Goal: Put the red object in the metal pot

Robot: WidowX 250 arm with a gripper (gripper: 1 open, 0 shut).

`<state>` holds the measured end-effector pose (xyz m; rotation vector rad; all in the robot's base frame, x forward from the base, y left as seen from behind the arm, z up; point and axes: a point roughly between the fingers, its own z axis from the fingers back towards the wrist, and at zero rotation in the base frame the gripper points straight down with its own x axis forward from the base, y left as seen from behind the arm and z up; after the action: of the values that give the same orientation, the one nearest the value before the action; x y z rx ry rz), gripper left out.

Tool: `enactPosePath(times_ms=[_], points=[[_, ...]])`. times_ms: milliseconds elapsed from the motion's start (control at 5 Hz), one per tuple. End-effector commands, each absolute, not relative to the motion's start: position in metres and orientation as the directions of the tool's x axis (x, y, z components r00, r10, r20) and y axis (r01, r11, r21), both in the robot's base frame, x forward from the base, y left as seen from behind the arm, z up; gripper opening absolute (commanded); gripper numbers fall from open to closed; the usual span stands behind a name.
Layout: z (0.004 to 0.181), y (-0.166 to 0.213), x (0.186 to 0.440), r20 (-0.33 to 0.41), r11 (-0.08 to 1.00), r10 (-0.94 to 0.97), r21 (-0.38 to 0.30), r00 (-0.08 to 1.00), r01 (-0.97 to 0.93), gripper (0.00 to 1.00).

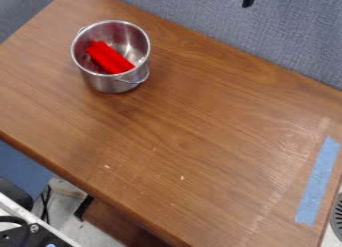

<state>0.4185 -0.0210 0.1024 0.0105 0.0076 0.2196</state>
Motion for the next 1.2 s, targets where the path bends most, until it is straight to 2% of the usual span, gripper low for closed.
enactPosePath(times_ms=[0,200,600,800,1000], points=[[0.136,-0.022,0.406,0.072,0.993,0.114,0.007,0.991,-0.115,1.00],[0.142,-0.042,0.382,0.050,0.934,0.356,0.012,0.933,-0.357,1.00],[0.123,-0.106,0.367,-0.016,0.995,0.100,0.030,0.995,-0.100,1.00],[0.118,-0.113,0.404,-0.049,0.970,0.245,0.024,0.968,-0.244,1.00],[0.111,-0.103,0.435,-0.077,0.917,0.398,0.037,0.914,-0.396,1.00]])
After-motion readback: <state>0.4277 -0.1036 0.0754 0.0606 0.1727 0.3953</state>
